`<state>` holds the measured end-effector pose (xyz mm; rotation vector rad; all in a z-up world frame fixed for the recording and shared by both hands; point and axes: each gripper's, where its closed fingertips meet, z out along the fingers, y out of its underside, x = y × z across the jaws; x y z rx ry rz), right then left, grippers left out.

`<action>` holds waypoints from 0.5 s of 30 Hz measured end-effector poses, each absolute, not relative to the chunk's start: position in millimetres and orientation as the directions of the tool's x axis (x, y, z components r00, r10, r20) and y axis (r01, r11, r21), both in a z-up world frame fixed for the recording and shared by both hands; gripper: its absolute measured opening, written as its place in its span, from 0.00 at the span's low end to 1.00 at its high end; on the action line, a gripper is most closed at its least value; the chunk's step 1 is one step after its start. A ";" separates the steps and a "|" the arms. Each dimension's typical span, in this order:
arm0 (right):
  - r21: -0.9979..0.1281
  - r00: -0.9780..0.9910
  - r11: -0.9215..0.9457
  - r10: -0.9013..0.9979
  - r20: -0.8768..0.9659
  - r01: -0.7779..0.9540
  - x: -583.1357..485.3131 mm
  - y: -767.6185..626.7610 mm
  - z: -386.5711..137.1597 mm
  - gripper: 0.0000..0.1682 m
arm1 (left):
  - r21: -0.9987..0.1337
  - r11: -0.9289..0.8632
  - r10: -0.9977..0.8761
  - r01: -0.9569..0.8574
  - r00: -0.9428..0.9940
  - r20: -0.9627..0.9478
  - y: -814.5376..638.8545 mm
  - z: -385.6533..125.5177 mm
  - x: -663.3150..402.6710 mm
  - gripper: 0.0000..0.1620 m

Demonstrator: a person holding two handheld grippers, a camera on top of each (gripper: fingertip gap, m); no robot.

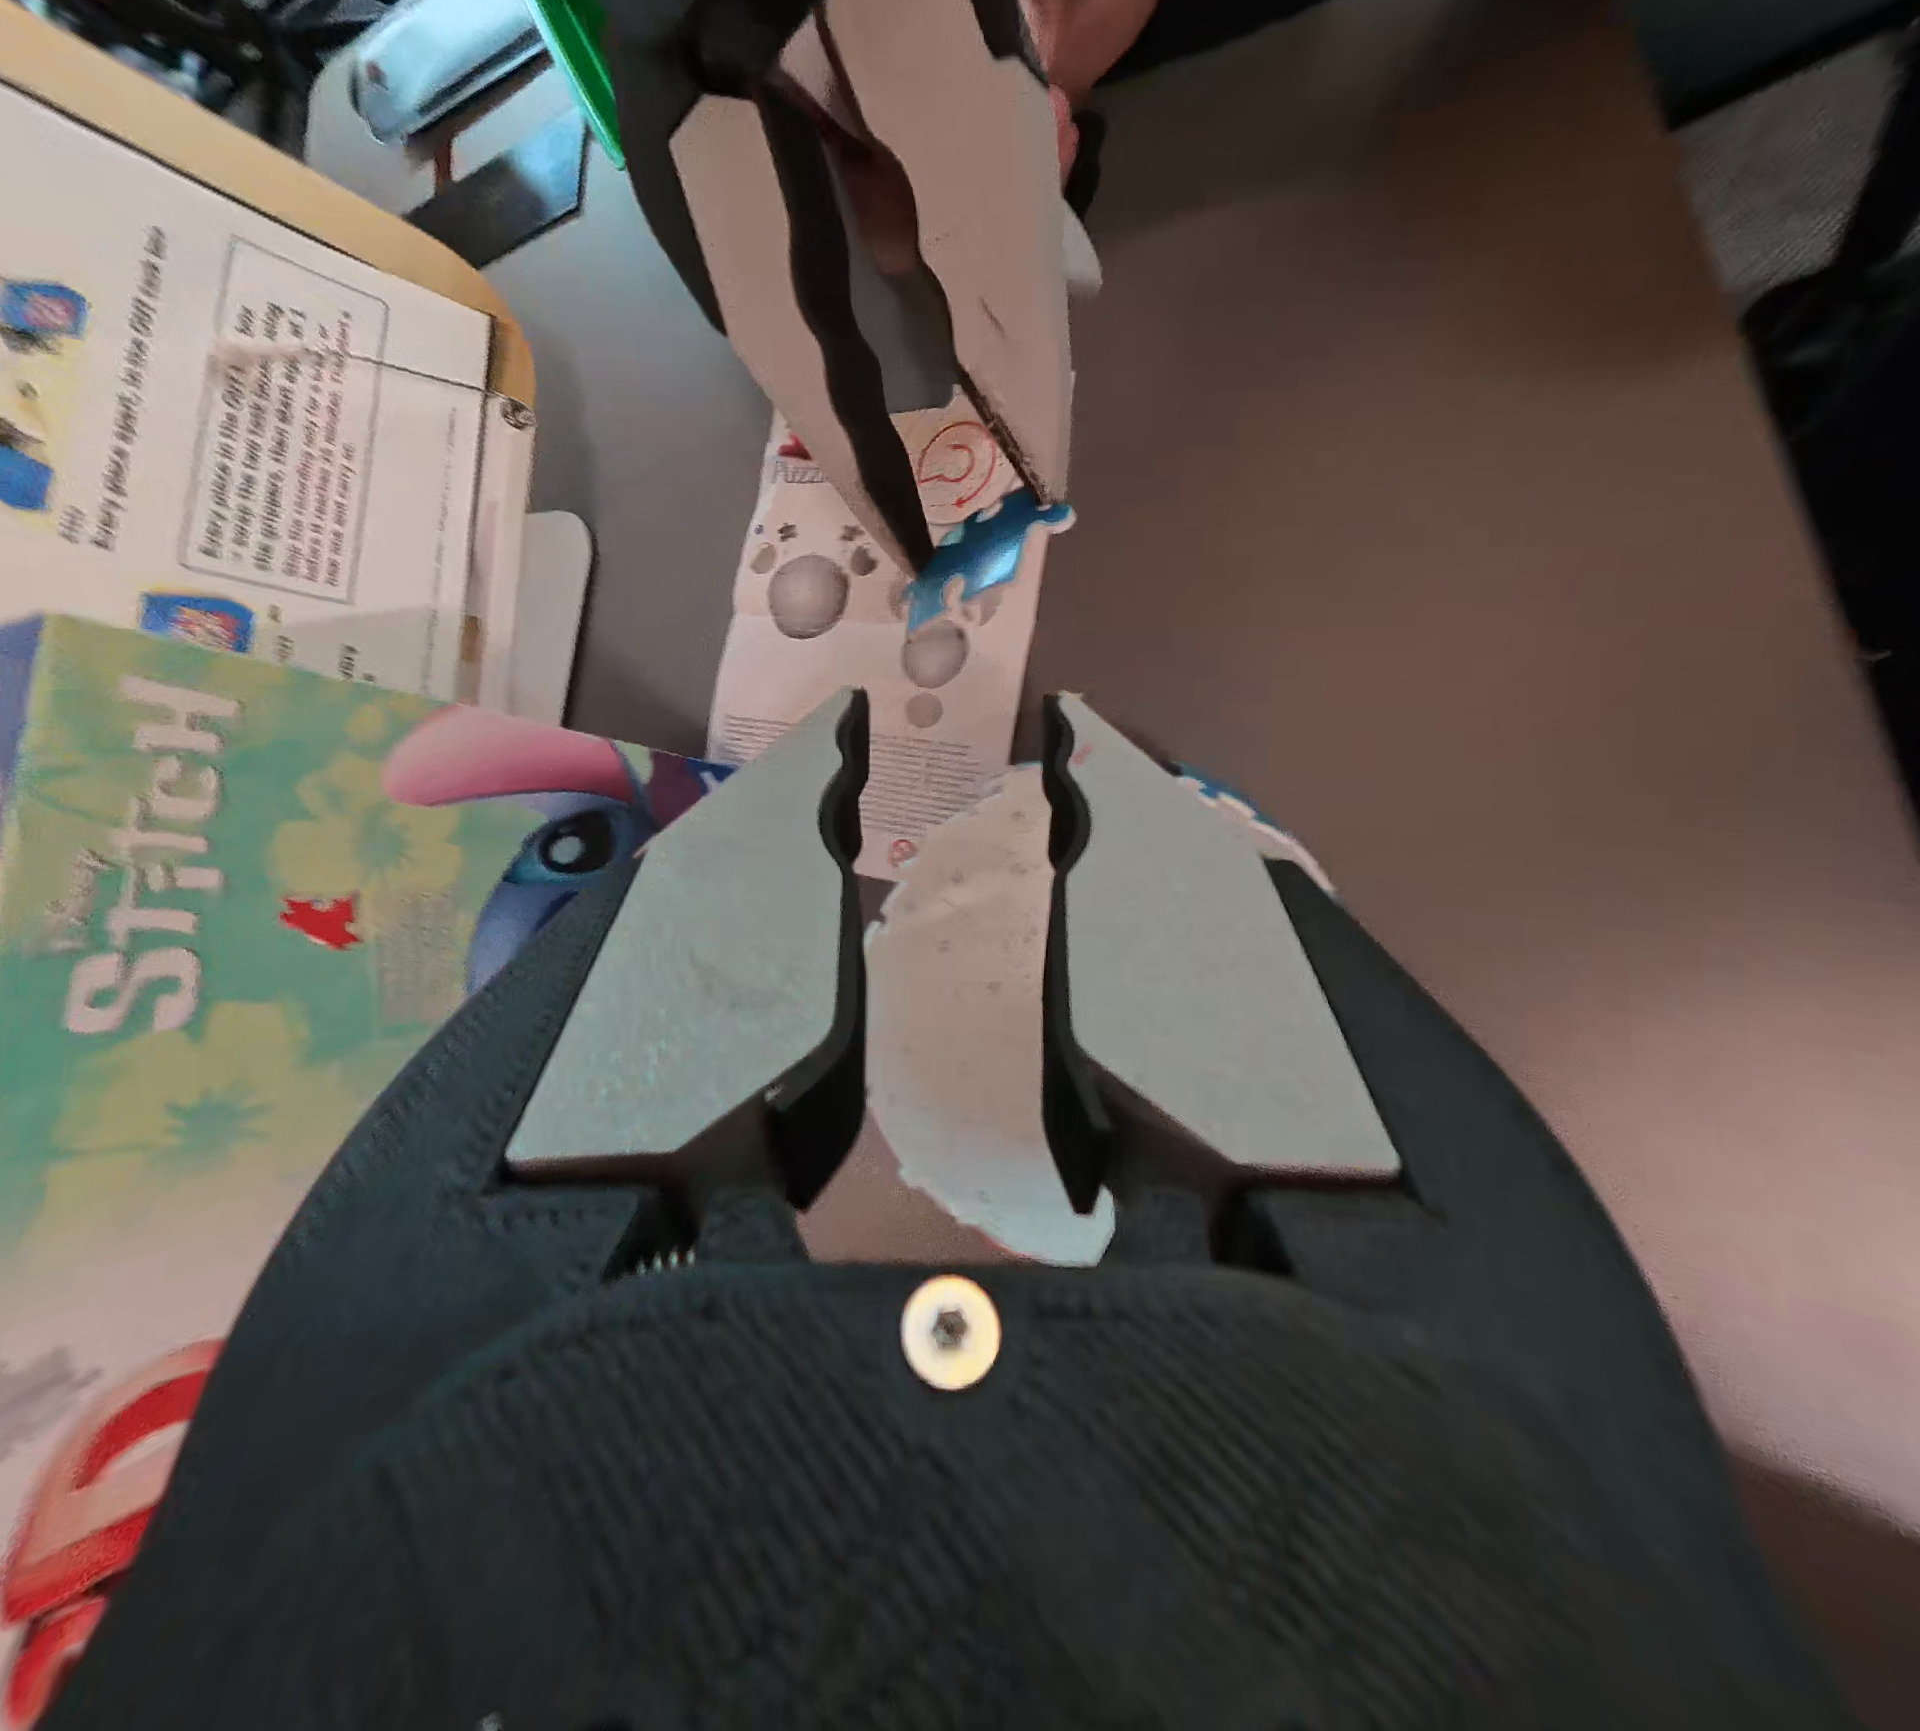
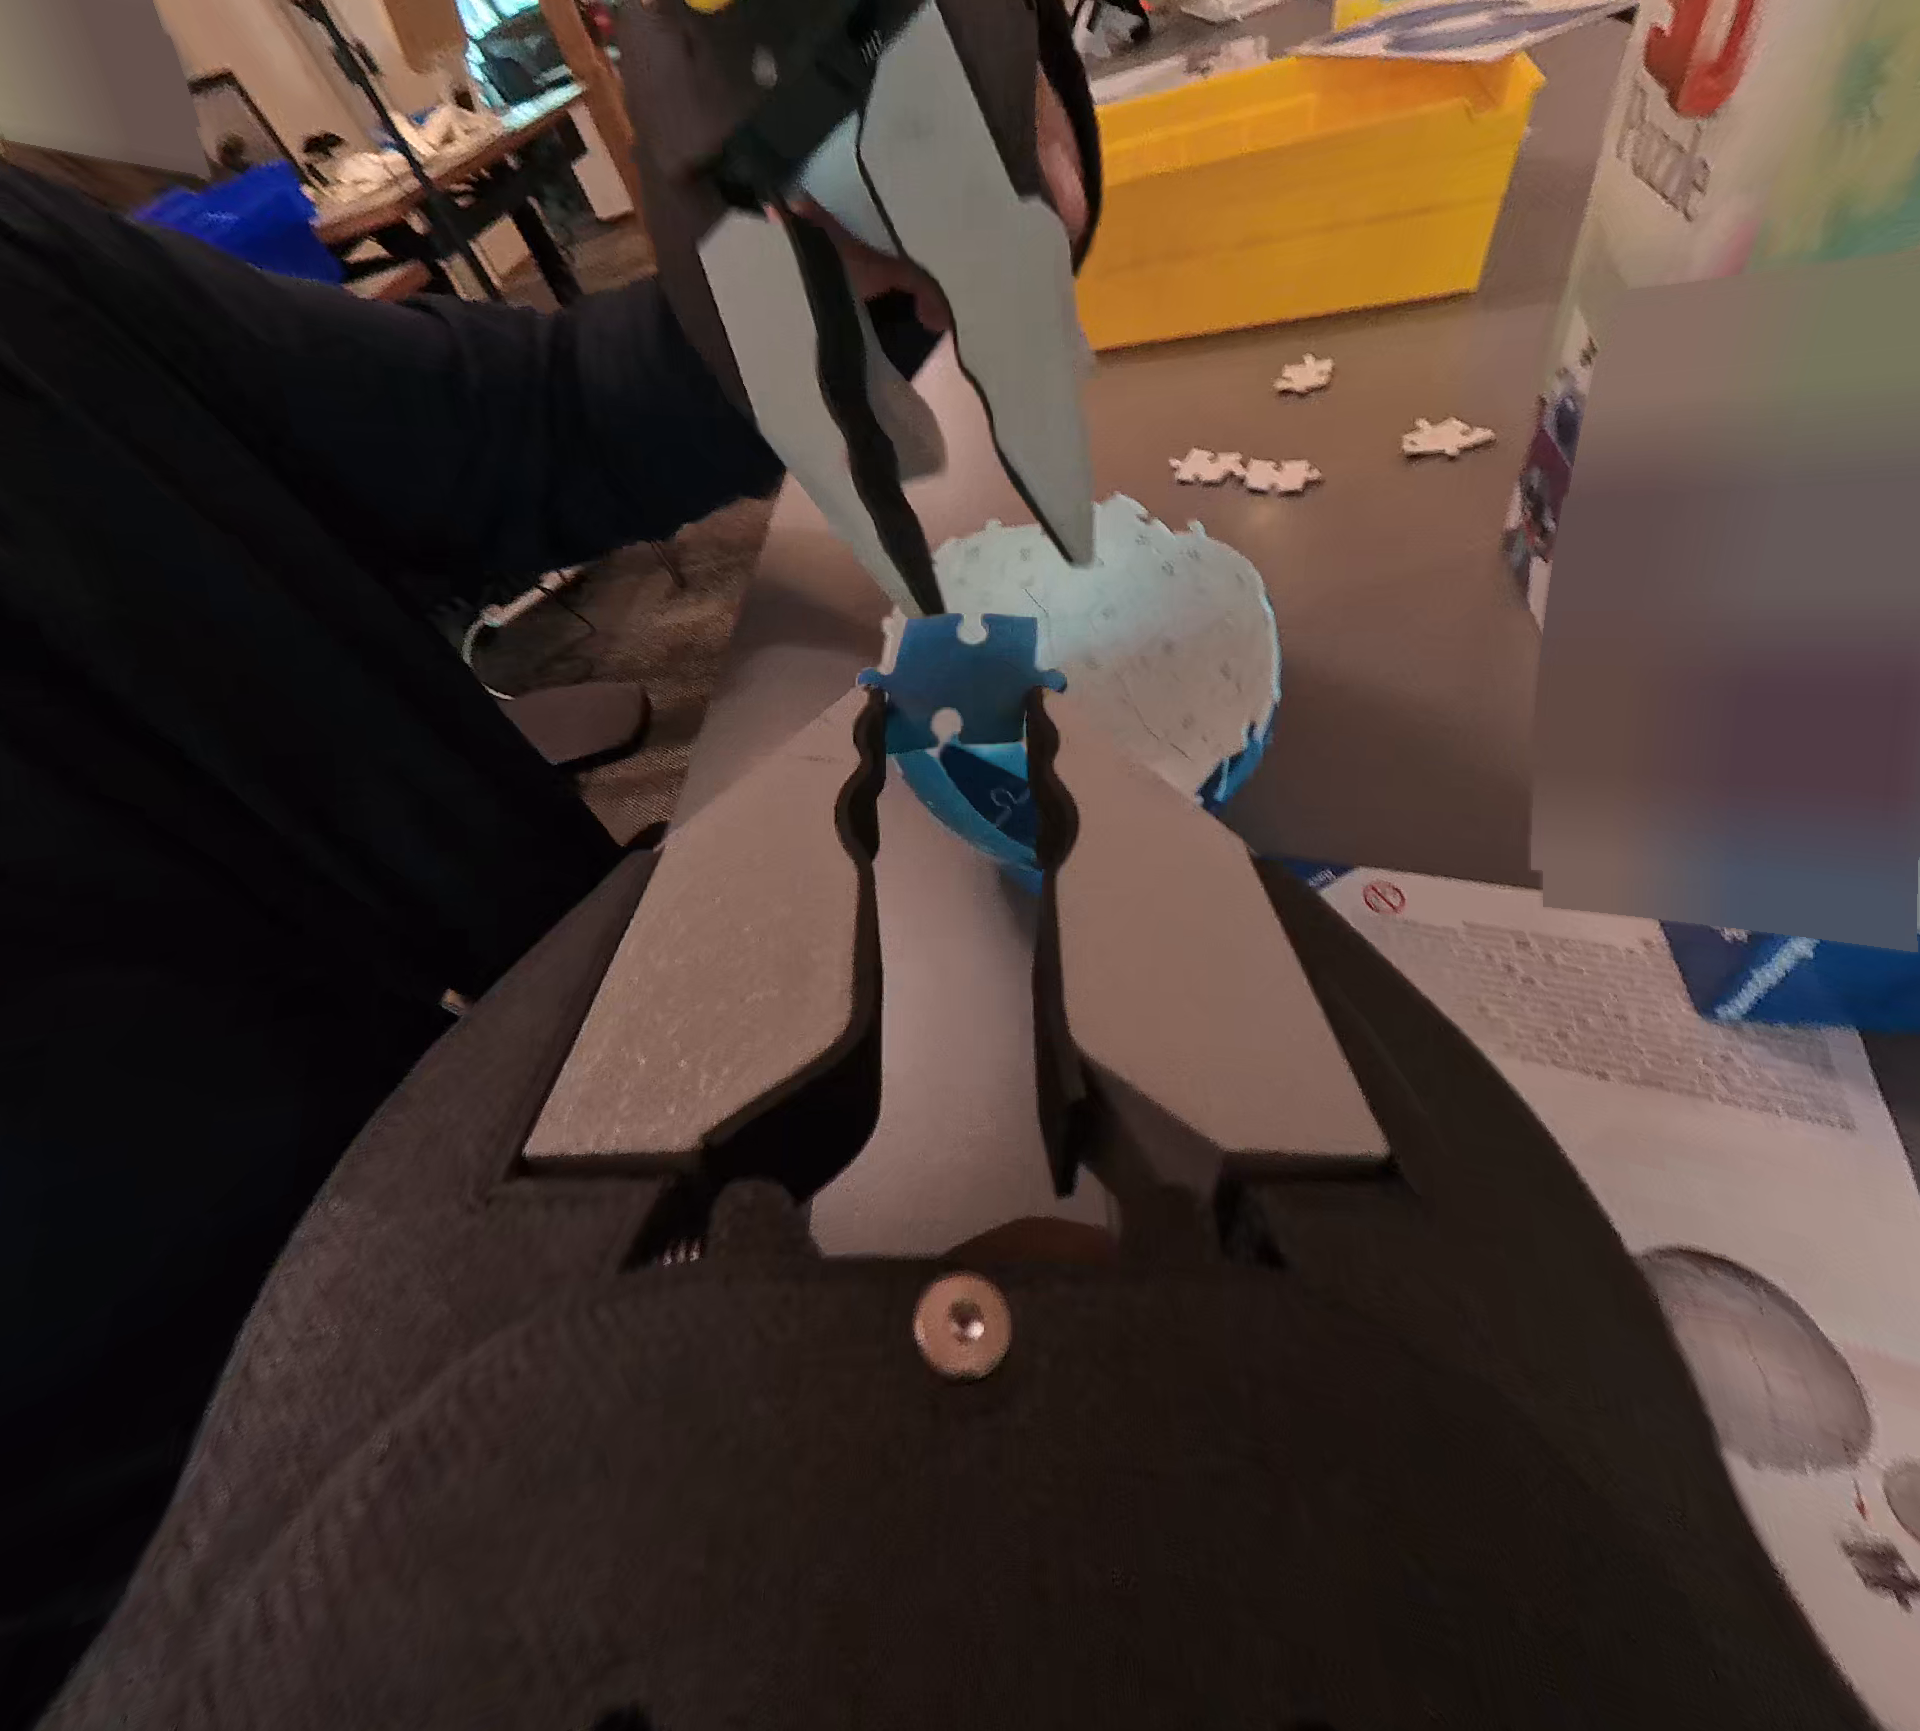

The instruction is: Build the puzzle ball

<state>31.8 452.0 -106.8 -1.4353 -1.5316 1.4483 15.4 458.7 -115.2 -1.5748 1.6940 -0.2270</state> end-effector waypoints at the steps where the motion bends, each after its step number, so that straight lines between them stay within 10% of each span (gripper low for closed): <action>1: -0.940 -0.265 -0.174 0.930 -0.254 0.292 30.5 449.8 -103.0 0.14 | -0.587 0.244 -0.883 -0.772 0.074 -0.464 460.4 -116.3 17.6 0.19; 15: -0.927 -0.327 -0.246 0.884 -0.335 0.284 25.2 447.0 -107.6 0.14 | -0.591 0.361 -0.832 -0.721 0.038 -0.554 459.3 -107.4 26.9 0.07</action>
